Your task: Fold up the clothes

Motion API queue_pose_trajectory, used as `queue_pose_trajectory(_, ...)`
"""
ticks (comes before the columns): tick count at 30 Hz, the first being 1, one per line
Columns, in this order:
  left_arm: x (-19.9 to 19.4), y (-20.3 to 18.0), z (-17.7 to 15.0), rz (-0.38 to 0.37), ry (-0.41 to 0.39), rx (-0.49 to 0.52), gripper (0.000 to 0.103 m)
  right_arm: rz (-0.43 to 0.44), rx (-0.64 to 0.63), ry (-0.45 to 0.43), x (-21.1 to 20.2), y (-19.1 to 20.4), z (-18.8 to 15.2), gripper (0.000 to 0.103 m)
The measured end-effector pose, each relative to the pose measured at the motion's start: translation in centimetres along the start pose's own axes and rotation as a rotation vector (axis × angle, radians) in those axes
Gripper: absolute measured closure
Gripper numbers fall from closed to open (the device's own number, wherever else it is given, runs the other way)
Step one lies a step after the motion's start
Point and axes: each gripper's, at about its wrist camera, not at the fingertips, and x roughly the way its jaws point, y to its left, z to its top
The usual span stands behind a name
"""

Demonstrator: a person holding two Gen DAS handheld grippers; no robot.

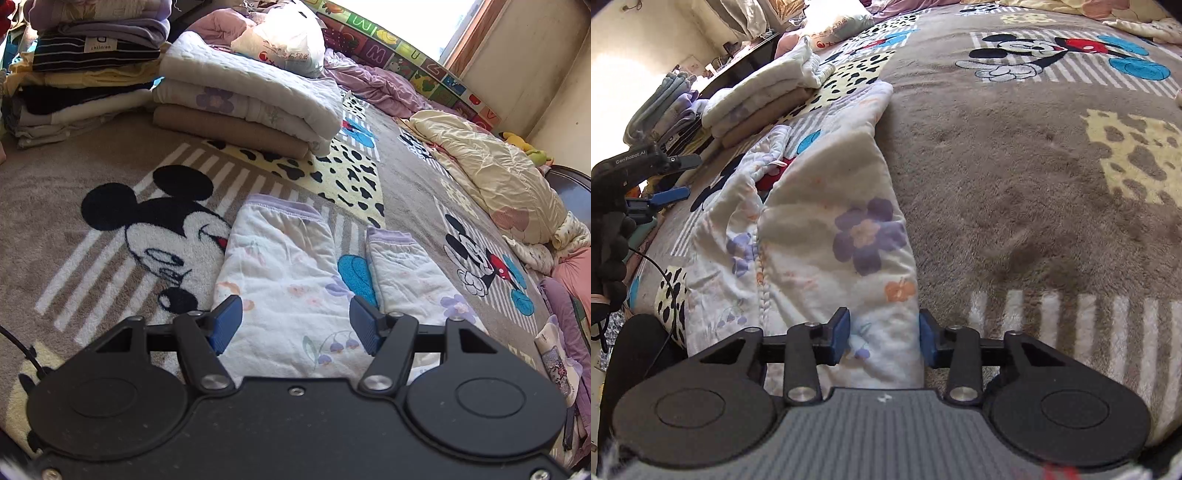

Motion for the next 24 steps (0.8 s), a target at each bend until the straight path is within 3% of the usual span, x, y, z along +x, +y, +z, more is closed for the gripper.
queue_pose_trajectory(1, 0.3, -0.3, -0.3, -0.001, 0.011, 0.003, 0.039, -0.006, -0.011, -0.003, 0.1, 0.2, -0.2, 0.069)
queue_pose_trajectory(3, 0.7, -0.3, -0.7, -0.001, 0.025, 0.006, 0.039, 0.002, -0.025, -0.016, -0.1, 0.6, -0.3, 0.088)
queue_pose_trajectory(5, 1.0, -0.4, -1.2, -0.003, 0.042, 0.005, 0.04, 0.005, -0.032, -0.042, -0.6, 0.6, 0.1, 0.091)
queue_pose_trajectory(15, 1.2, -2.3, -3.2, -0.073, 0.1, 0.058, 0.041, -0.069, -0.023, -0.155, -4.4, -2.8, 5.2, 0.093)
queue_pose_trajectory(24, 1.3, -4.7, -0.5, -0.134, 0.058, 0.112, 0.041, -0.256, 0.012, -0.208, -5.4, -10.0, 10.6, 0.093)
